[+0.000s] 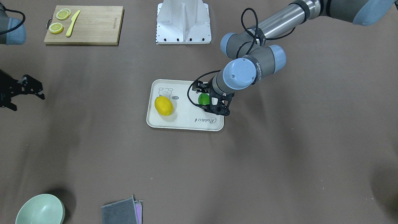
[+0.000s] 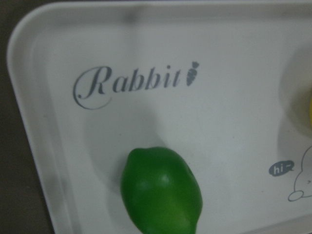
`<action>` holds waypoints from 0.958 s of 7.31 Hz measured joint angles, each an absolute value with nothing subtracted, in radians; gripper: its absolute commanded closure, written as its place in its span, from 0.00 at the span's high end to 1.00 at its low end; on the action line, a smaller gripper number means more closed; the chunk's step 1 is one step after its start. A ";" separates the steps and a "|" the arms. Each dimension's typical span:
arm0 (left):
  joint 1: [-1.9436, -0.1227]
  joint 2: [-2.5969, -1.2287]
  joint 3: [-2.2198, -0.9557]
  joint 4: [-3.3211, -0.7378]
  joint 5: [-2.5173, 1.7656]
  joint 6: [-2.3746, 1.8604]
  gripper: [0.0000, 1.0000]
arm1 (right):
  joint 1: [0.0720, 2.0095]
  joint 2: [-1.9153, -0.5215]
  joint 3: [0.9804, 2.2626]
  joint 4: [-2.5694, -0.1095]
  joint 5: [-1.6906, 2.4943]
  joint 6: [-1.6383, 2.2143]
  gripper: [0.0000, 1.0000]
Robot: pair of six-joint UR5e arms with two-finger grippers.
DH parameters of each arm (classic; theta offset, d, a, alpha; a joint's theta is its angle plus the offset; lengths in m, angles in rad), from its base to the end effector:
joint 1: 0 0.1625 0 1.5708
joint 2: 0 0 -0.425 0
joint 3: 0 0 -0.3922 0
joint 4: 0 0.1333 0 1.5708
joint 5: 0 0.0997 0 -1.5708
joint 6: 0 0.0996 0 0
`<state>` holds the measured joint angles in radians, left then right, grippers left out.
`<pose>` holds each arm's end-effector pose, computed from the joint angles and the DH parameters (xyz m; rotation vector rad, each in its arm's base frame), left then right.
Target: Place all lemons on tray
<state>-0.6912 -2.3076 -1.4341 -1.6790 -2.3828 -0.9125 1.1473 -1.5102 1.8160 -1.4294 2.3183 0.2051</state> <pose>0.5232 -0.5121 0.2430 -0.1891 1.0065 0.2573 -0.1544 -0.5021 0.4914 0.1789 -0.8346 -0.3721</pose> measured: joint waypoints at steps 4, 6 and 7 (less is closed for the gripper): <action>-0.873 -2.212 -1.785 -1.181 -1.985 -0.639 0.98 | 1.362 -1.583 1.677 -1.436 2.386 0.140 1.00; -1.031 -2.063 -1.906 -1.115 -1.918 -0.520 0.98 | 1.439 -1.587 1.627 -1.467 2.381 0.141 1.00; -1.126 -1.989 -1.921 -1.115 -1.923 -0.418 0.98 | 1.468 -1.589 1.627 -1.503 2.373 0.140 1.00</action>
<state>-1.1262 -1.9890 -1.9208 -1.1147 -1.9227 -0.4179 1.4677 -1.5891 1.6266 -1.5025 2.3727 0.1403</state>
